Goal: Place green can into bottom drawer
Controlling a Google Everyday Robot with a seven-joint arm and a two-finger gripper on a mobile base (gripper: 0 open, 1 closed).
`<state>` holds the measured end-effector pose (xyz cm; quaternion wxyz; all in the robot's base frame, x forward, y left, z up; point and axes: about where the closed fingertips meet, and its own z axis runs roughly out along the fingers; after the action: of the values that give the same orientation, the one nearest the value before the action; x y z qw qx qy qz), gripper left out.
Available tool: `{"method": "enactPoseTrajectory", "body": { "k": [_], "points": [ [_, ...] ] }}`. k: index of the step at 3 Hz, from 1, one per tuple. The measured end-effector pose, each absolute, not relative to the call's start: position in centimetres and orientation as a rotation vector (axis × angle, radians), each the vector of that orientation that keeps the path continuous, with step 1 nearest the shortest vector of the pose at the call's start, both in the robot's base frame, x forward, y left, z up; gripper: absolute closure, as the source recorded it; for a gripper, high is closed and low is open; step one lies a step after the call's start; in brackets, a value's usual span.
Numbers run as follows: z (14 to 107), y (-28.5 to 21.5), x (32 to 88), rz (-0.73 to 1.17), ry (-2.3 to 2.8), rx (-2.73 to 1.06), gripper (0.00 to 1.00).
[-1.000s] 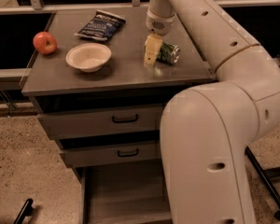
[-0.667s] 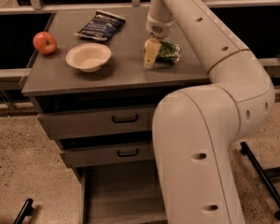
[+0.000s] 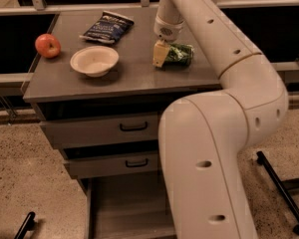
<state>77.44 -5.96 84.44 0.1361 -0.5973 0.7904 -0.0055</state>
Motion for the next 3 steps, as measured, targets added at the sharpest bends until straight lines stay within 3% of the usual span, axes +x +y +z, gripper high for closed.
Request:
{"method": "enactPoseTrajectory", "body": {
  "k": [1, 3],
  "points": [
    [86.7, -5.5, 76.0, 0.052, 2.137, -1.756, 1.00],
    [92.5, 0.9, 65.0, 0.105, 1.994, -1.900, 1.00]
  ]
}}
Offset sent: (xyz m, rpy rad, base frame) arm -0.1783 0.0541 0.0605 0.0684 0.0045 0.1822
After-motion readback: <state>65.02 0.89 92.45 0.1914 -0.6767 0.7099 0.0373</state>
